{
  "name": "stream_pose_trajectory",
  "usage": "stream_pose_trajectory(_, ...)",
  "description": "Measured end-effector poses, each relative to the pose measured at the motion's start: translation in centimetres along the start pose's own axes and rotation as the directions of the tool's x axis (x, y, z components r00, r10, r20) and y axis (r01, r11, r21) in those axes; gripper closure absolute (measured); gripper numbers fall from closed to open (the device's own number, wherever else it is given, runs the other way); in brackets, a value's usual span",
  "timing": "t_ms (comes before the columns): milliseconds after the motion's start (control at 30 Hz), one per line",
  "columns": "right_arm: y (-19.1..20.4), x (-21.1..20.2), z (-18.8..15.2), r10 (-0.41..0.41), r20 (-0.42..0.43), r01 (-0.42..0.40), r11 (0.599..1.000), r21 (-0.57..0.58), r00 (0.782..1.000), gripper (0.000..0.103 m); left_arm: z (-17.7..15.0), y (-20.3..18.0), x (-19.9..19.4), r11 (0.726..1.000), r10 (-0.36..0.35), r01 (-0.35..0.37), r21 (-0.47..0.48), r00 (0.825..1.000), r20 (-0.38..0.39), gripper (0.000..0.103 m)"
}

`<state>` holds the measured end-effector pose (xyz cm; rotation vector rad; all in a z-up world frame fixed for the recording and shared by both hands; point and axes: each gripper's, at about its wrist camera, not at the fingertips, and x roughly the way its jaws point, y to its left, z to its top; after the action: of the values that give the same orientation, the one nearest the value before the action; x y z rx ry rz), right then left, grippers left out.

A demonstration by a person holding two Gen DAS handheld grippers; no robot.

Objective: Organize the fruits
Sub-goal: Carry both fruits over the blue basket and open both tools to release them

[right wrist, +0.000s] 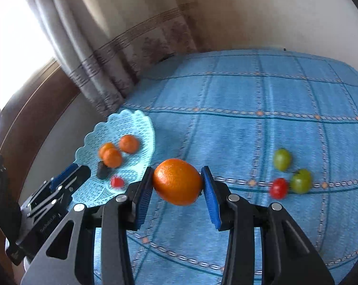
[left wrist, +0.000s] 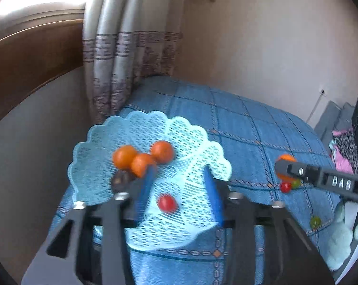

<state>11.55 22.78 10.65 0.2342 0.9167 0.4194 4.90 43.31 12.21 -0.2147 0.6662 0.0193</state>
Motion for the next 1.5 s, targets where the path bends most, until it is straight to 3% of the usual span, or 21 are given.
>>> stream_pose_trajectory(667,7.7,4.4,-1.4,0.062,-0.067,-0.072,0.982,-0.172,0.996,0.061,1.7,3.8,-2.3,0.995,0.061,-0.054,-0.089,0.996,0.070,0.023)
stream_pose_trajectory(800,7.7,4.7,-1.4,0.068,-0.039,-0.073,0.985,-0.159,0.997,0.042,1.6,3.8,-2.2,0.994,0.061,-0.054,-0.090,0.996,0.068,0.017)
stream_pose_trajectory(1167,6.7,4.0,-1.5,0.054,-0.015,-0.056,0.988,-0.144,0.998,0.042,1.5,3.5,-1.7,0.996,0.056,-0.051,-0.079,0.997,0.056,0.006)
stream_pose_trajectory(1500,4.7,3.7,-1.7,0.013,-0.016,-0.015,0.995,-0.103,1.000,0.036,1.1,2.7,-1.1,0.997,0.046,-0.044,-0.066,0.999,0.029,0.005)
